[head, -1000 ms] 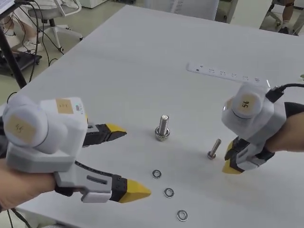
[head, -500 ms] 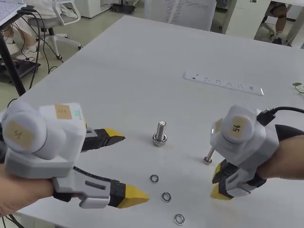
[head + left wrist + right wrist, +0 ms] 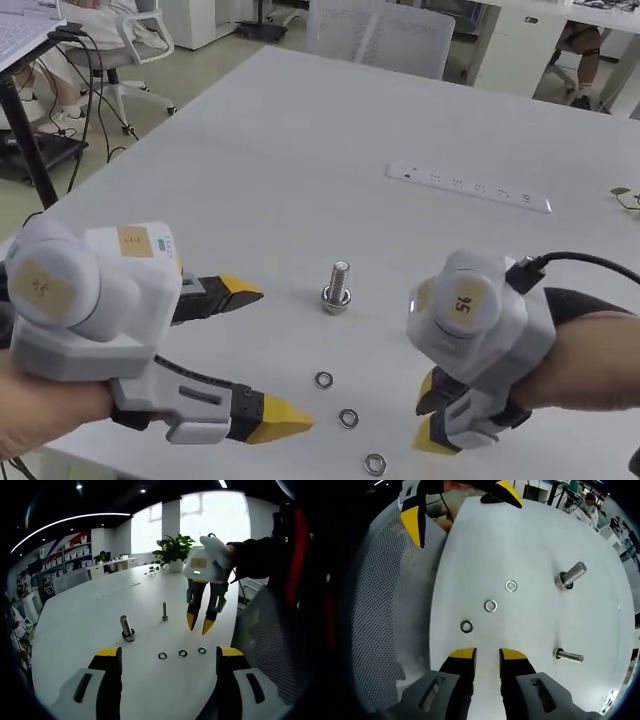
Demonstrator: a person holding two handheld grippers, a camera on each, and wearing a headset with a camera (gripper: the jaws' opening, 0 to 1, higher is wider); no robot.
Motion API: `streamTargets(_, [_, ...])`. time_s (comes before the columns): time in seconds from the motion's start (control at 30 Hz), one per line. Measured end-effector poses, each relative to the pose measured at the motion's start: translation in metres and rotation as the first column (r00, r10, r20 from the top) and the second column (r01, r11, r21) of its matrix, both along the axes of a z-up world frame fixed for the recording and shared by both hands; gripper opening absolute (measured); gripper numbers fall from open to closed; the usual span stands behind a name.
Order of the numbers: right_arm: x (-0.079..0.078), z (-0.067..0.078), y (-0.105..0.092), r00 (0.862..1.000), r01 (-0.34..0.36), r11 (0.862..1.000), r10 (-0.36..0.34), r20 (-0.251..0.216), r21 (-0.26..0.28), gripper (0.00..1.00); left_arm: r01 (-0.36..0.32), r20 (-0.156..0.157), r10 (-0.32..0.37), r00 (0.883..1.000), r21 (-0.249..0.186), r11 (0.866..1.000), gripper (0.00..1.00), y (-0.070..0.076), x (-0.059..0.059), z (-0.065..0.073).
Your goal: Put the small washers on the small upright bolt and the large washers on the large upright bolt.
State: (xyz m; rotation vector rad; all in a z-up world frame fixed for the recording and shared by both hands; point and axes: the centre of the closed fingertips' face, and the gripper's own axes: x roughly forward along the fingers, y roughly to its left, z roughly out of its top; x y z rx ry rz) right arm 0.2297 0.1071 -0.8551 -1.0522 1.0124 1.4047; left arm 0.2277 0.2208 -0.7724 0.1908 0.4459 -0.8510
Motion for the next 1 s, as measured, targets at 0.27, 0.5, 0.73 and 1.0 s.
streamTargets(0.27, [-0.017,-0.007,0.013,0.999,-0.049,0.999,0.049,-0.020,-0.002,0.19,0.007,-0.003,-0.007,1.000,0.000,1.000,0.77,-0.002,-0.003,-0.001])
streamTargets(0.5, [-0.027,-0.014,0.020,0.996,-0.087,0.996,0.087,-0.029,-0.012,0.19,0.005,-0.001,-0.005,1.000,-0.004,1.000,0.76,-0.002,-0.006,-0.002])
streamTargets(0.73, [-0.030,-0.019,0.023,0.994,-0.112,0.994,0.111,-0.016,-0.021,0.19,0.002,0.001,-0.002,1.000,-0.005,1.000,0.76,0.000,-0.007,-0.002])
streamTargets(1.0, [-0.030,-0.021,0.021,0.990,-0.141,0.990,0.141,0.011,-0.032,0.18,0.001,0.002,-0.001,1.000,-0.011,1.000,0.75,-0.001,-0.007,-0.001])
